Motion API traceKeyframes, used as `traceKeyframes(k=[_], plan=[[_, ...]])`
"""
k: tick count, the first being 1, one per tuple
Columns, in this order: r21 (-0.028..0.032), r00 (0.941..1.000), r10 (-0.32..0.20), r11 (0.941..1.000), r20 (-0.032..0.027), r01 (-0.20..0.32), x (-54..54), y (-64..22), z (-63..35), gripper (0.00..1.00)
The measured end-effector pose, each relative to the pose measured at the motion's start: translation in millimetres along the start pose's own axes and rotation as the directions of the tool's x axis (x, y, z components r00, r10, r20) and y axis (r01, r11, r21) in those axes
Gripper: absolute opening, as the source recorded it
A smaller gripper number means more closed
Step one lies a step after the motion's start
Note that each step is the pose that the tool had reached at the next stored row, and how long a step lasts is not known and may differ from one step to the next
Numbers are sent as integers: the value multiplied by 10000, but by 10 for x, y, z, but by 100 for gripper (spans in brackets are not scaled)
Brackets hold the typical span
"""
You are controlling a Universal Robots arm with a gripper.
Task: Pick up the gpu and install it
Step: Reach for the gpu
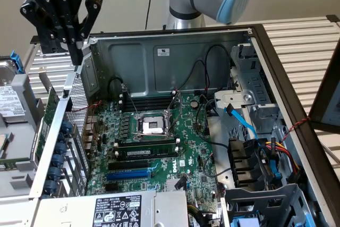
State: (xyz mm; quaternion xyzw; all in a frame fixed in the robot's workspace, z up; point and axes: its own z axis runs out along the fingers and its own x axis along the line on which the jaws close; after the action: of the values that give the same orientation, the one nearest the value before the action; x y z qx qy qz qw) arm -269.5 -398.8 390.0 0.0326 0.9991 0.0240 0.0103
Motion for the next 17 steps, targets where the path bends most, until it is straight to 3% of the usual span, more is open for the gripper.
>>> traceKeyframes(k=[17], plan=[[0, 10000, 0, 10000, 1, 0, 772, -51, -5, 11]])
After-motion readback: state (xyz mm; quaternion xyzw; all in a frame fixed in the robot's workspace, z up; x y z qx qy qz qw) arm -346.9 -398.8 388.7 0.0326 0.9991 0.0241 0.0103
